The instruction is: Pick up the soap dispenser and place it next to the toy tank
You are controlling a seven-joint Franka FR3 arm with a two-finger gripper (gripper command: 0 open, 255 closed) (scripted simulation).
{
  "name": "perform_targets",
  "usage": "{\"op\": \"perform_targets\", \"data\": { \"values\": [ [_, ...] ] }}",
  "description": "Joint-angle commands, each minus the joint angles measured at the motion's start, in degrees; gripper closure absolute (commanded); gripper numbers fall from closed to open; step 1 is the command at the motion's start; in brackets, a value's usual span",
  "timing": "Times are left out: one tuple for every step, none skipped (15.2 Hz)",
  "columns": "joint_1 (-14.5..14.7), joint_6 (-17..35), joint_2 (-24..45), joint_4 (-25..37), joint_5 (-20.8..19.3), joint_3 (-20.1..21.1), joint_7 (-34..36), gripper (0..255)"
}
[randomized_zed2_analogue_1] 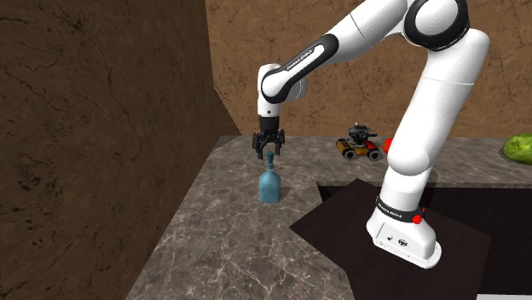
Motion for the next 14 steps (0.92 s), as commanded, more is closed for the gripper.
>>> {"op": "perform_targets", "data": {
  "values": [
    [0.01, 0.09, 0.00, -0.07, 0.01, 0.01, -0.01, 0],
    [0.01, 0.09, 0.00, -0.07, 0.01, 0.01, -0.01, 0],
    [0.01, 0.09, 0.00, -0.07, 0.01, 0.01, -0.01, 0],
    [0.01, 0.08, 0.00, -0.06, 0.01, 0.01, -0.01, 0],
    [0.01, 0.08, 0.00, -0.06, 0.01, 0.01, -0.01, 255],
    [0.01, 0.08, 0.00, -0.06, 0.01, 0.01, -0.01, 255],
    [0.01, 0.08, 0.01, -0.06, 0.01, 0.01, -0.01, 255],
    [0.00, 0.08, 0.01, -0.05, 0.01, 0.01, -0.01, 255],
    [0.01, 0.08, 0.01, -0.05, 0.01, 0.01, 0.00, 255],
    [0.01, 0.08, 0.02, -0.05, 0.01, 0.01, 0.00, 255],
    [0.01, 0.08, 0.01, -0.06, 0.01, 0.01, 0.00, 255],
    [0.01, 0.08, 0.02, -0.05, 0.01, 0.01, 0.00, 255],
    [0.01, 0.08, 0.02, -0.05, 0.01, 0.01, 0.00, 255],
    [0.01, 0.09, 0.00, -0.07, 0.01, 0.01, -0.01, 255]
  ]
}}
